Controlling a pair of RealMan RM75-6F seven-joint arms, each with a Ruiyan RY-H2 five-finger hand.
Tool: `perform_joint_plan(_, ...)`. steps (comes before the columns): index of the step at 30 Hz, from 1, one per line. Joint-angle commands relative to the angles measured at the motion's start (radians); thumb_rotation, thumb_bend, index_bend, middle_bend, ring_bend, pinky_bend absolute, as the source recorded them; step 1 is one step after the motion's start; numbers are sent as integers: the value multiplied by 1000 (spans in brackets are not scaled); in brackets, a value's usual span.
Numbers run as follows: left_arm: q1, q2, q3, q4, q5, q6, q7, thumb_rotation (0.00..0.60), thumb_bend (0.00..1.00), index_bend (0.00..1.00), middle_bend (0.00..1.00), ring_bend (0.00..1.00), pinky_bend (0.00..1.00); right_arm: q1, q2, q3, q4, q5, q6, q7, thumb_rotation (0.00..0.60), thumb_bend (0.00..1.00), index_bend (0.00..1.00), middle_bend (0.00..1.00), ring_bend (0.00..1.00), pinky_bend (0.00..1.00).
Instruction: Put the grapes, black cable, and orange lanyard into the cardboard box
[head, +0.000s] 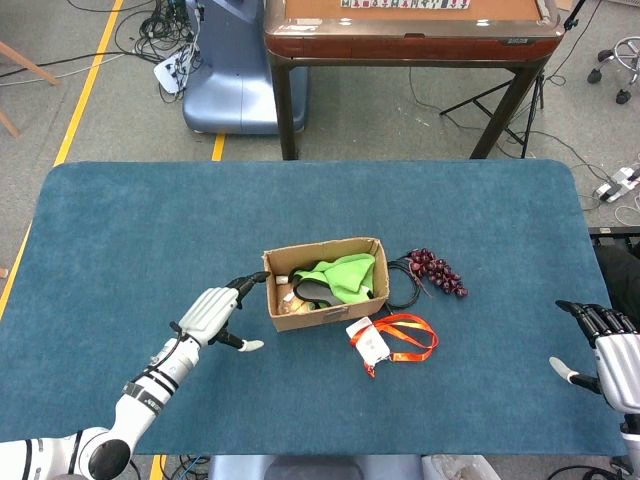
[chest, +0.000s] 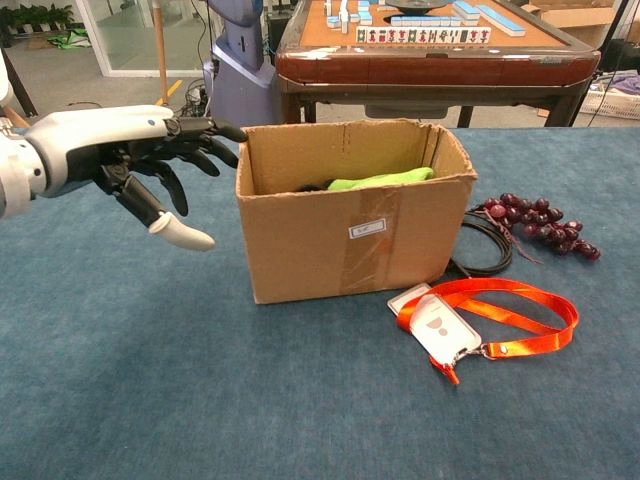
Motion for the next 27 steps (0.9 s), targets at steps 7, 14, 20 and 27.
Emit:
perform_joint_plan(7, 30, 33, 38, -2, 18, 66, 16, 600, 0, 80, 132, 147, 356, 1, -2, 1, -3, 3, -8, -12, 600, 0, 238, 302, 247, 303)
perform_joint_plan(14, 129, 121, 125, -1, 104, 181, 45, 600, 0, 80, 132, 144, 356, 3, -7, 4, -6, 12, -20, -35, 600, 0, 238, 302, 247, 303)
perform_joint_plan(20, 241, 162, 219, 39, 238, 336, 103, 600, 0, 80, 132, 137, 356, 11, -18, 8, -12, 27, -43, -77, 600, 0, 239, 302, 247, 303)
perform_joint_plan(27, 406, 142, 306, 153, 413, 565, 90, 600, 6, 171, 132, 136, 356, 9, -31, 15, -20, 36, -38, -117, 600, 0, 238, 302, 247, 303)
